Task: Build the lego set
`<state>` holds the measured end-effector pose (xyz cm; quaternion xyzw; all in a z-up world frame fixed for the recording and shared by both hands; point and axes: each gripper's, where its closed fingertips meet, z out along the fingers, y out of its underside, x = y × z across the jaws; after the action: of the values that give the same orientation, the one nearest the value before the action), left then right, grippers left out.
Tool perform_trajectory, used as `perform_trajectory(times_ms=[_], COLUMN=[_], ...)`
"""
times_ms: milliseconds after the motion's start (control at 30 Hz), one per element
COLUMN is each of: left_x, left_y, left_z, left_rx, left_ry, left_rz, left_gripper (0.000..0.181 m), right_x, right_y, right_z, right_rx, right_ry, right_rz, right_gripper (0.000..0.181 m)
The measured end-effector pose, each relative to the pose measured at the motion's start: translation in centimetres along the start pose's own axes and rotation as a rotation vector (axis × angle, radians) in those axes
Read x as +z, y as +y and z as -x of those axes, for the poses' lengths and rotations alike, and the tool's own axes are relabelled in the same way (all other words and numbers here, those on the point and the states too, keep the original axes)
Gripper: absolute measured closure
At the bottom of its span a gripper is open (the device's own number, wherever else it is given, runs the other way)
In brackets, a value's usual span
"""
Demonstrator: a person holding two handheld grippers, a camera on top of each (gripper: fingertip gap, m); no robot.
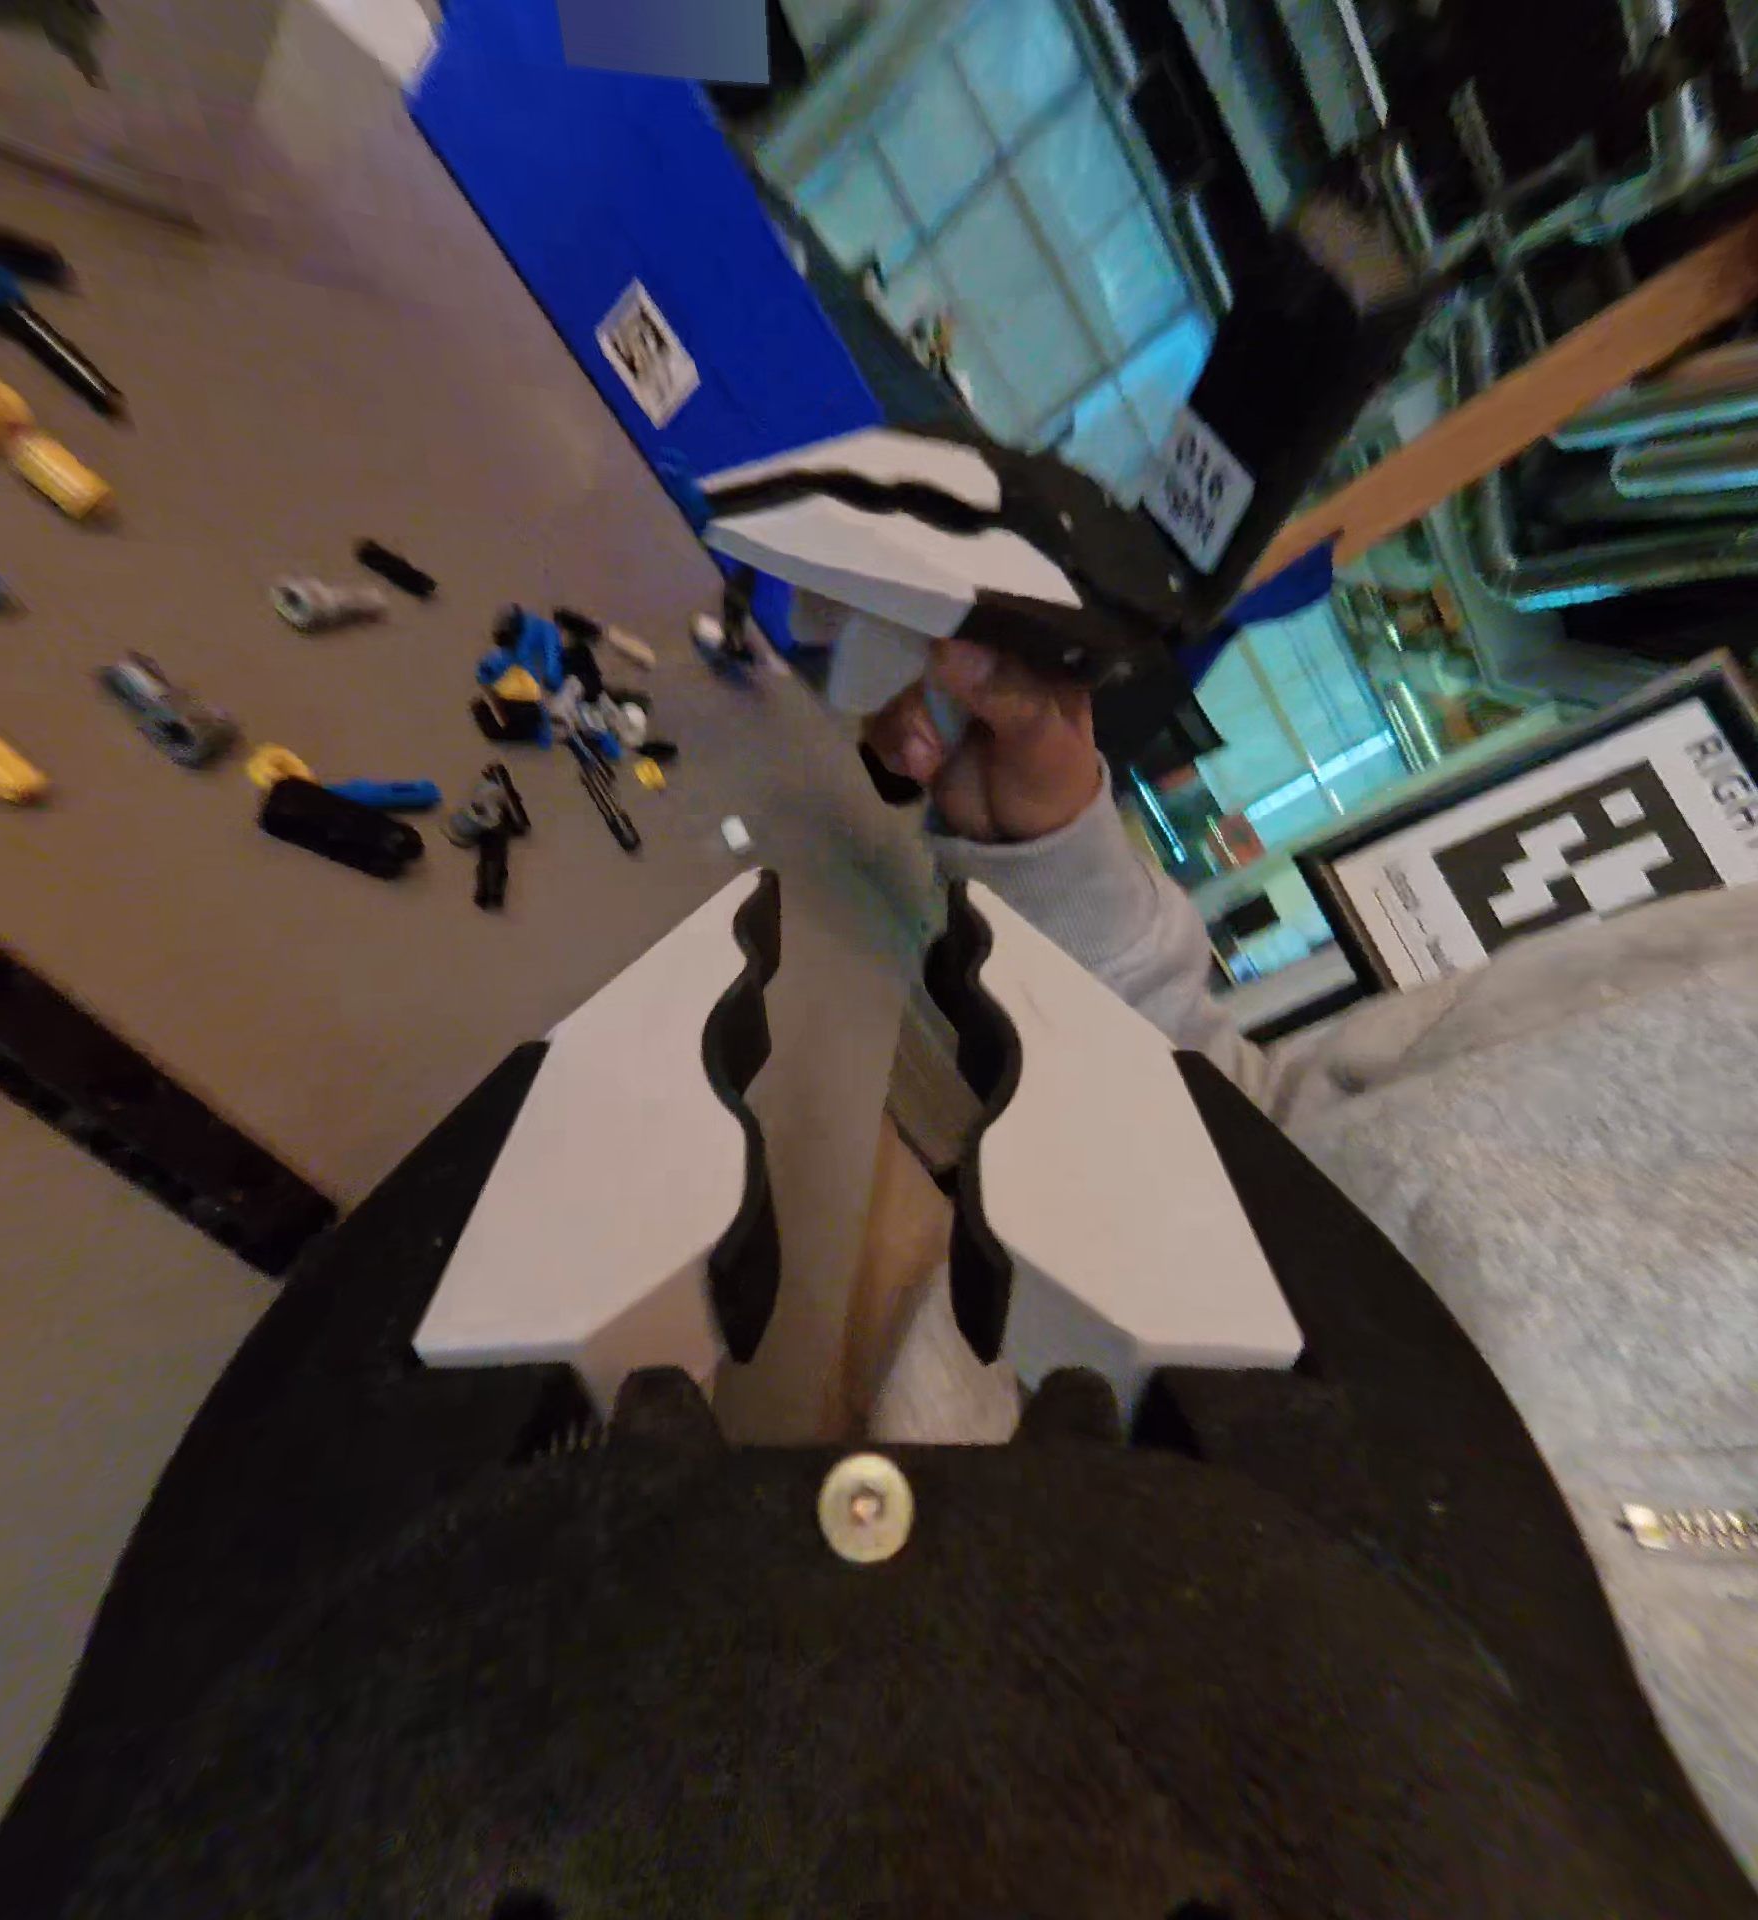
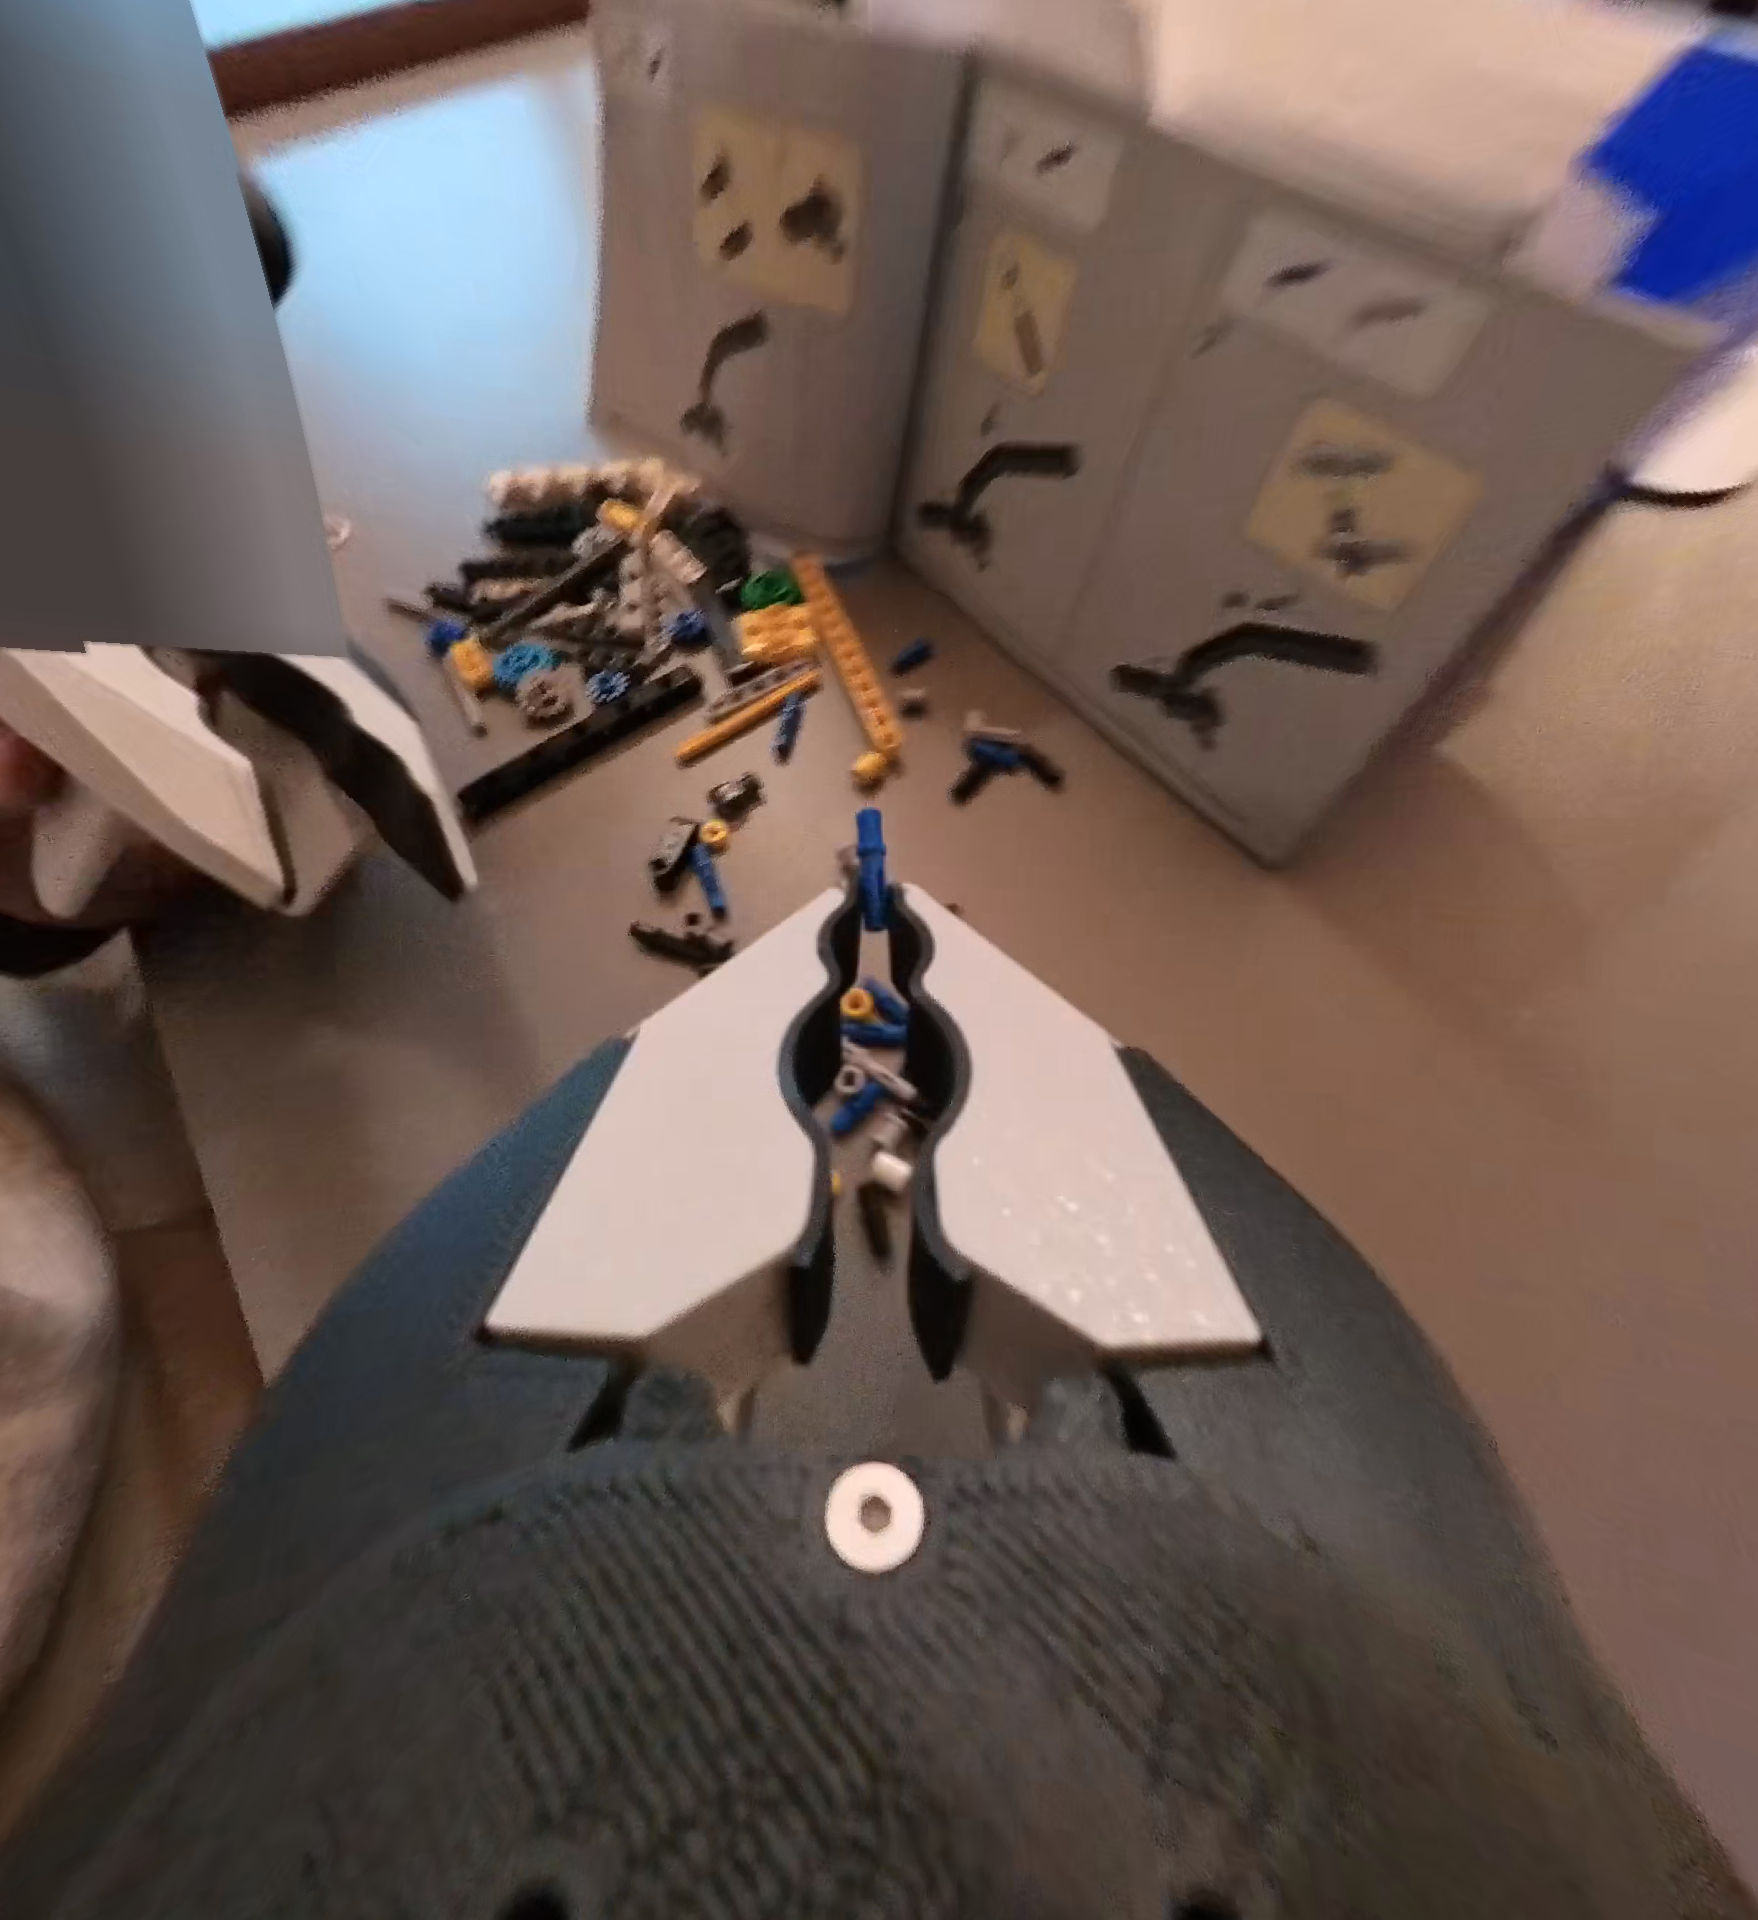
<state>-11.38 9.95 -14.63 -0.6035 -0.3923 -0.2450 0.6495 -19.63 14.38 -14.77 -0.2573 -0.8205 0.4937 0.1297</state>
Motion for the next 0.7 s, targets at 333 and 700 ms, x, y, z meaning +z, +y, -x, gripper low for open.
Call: perform_trajectory(times_ms=[333, 700], left_x=[-1.5, 0.2], left_y=[-2.4, -0.6], left_z=[-0.8, -2.5], left_rx=[0.153, 0.382], left_ry=[-0.045, -0.092], left_rz=[-0.220, -0.149], left_gripper=[0.168, 0.156], right_x=[-4.2, -2.8], right_y=[0.5, -0.4], right_z=[3.1, 9.2], right_rx=[0.253, 0.449], right_ry=[-0.135, -0.356], right_rz=[-0.210, -0.292], right_gripper=[0.179, 0.179])
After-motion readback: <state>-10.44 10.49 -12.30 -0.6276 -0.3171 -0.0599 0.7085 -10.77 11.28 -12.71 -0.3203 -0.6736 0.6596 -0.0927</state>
